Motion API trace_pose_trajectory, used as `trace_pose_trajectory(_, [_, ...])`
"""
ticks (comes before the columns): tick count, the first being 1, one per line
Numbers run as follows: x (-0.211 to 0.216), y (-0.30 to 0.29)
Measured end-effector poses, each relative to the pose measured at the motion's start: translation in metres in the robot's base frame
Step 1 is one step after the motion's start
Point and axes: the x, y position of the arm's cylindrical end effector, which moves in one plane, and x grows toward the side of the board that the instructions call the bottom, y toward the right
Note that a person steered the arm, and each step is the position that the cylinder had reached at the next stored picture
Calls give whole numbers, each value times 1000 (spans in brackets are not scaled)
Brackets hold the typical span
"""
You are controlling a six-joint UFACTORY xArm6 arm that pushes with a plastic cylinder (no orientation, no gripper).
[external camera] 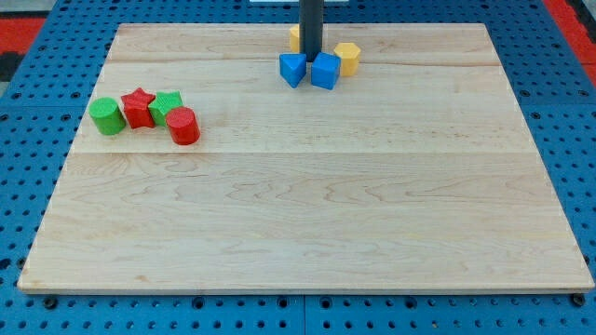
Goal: Move the blue triangle left to the blue cube
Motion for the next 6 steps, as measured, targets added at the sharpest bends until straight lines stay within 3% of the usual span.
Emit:
trace_pose_trajectory(2, [34,7])
trace_pose_trajectory(4, [-23,-9])
trace_pose_trajectory(5, [-18,-45])
trace_pose_trajectory(6, [-6,-37])
